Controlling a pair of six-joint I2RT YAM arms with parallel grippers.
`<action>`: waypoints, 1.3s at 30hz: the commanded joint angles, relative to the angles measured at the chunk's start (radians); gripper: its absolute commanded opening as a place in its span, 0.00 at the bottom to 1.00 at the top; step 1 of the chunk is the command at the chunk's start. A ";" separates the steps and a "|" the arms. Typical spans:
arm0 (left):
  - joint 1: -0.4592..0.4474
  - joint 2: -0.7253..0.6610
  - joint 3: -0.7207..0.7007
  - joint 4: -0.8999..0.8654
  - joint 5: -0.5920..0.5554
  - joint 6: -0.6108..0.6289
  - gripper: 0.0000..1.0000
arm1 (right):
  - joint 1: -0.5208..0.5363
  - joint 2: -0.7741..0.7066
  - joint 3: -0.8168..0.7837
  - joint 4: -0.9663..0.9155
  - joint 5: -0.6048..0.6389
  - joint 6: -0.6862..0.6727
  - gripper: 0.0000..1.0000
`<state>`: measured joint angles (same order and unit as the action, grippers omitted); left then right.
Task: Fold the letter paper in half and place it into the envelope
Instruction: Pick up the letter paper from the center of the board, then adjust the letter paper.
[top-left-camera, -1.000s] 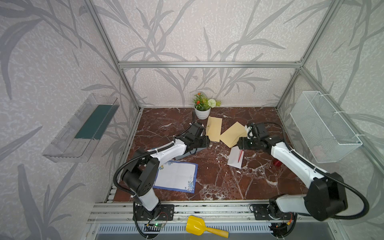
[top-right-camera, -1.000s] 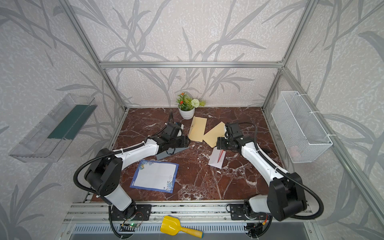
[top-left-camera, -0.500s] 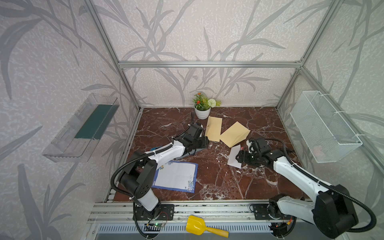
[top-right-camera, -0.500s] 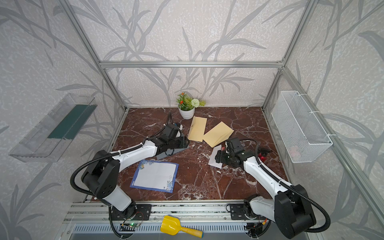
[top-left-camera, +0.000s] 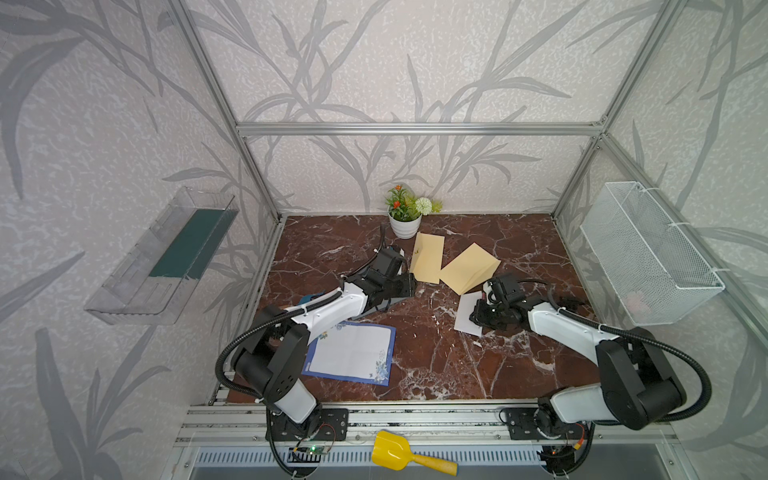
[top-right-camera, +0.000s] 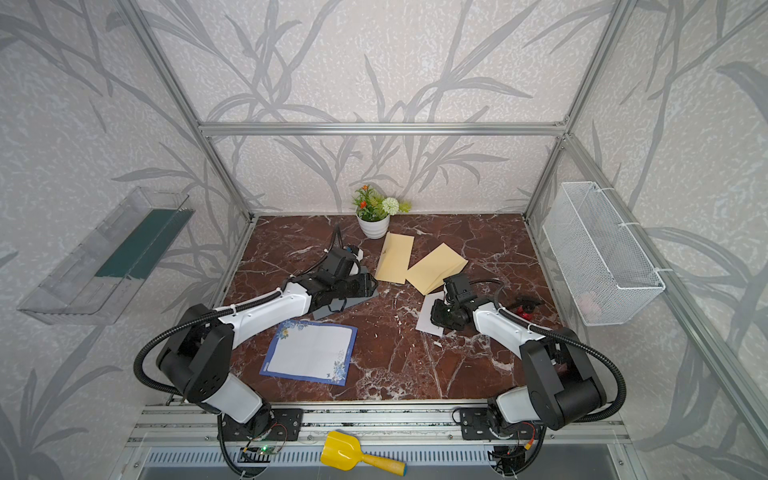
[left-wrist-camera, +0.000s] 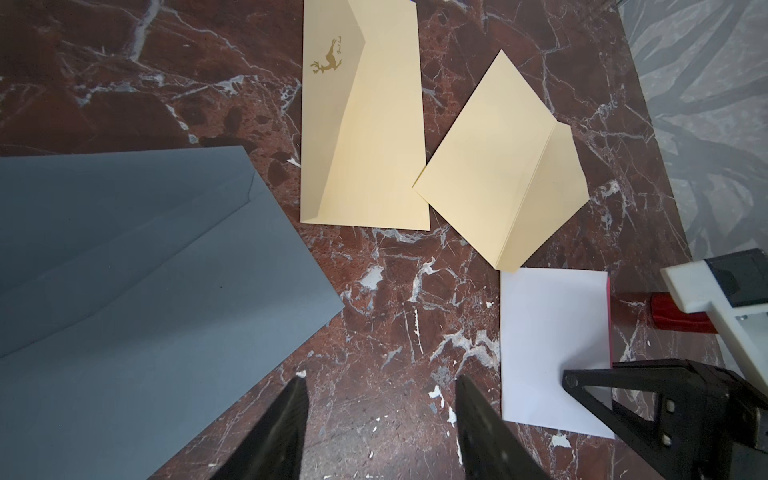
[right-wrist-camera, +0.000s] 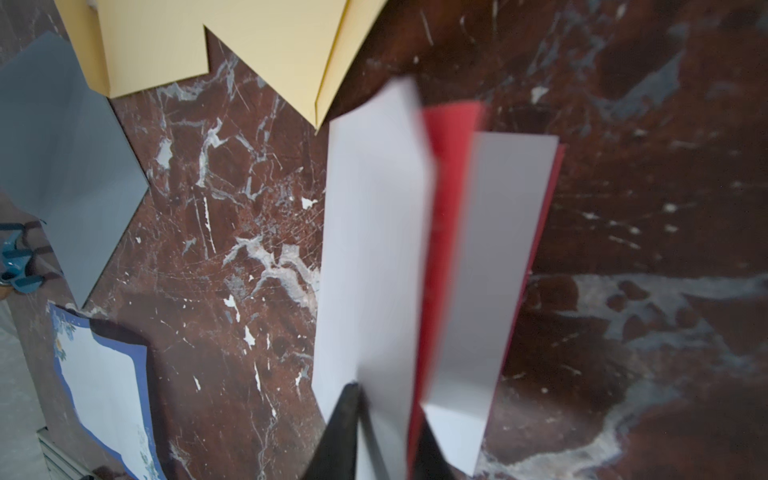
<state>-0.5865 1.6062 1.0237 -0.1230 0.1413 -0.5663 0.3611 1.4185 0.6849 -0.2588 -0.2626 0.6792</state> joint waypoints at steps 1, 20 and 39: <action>0.016 -0.030 -0.030 0.038 0.020 -0.035 0.57 | 0.004 -0.044 -0.002 -0.010 -0.011 -0.008 0.08; 0.063 -0.172 -0.177 0.335 0.294 -0.062 0.64 | 0.084 -0.324 0.190 -0.203 -0.194 -0.109 0.04; 0.066 -0.178 -0.245 0.562 0.434 -0.161 0.65 | 0.164 -0.100 0.289 0.157 -0.333 -0.094 0.04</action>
<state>-0.5251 1.4525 0.7956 0.3836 0.5549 -0.6922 0.5194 1.3113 0.9379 -0.1905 -0.5510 0.5774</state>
